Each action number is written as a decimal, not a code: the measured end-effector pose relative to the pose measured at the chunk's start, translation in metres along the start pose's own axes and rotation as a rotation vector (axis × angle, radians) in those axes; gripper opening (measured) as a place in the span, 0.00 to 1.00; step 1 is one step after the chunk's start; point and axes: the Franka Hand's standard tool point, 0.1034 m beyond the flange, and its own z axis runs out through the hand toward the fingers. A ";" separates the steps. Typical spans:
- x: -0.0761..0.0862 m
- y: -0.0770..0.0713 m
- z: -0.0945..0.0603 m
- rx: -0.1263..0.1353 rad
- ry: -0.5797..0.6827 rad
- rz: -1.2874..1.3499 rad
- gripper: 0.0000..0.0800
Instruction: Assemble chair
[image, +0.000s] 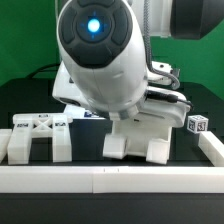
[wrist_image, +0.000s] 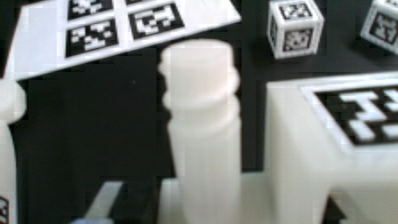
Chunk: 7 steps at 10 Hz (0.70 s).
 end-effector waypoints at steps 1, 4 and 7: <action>0.001 0.001 0.001 0.001 -0.002 0.002 0.68; 0.001 0.003 0.001 0.003 -0.002 0.004 0.81; 0.011 0.014 -0.002 0.022 0.012 0.002 0.81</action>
Offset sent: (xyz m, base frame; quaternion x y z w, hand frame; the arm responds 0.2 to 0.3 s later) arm 0.0000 0.0000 0.0000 0.0000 0.0000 0.0000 1.0000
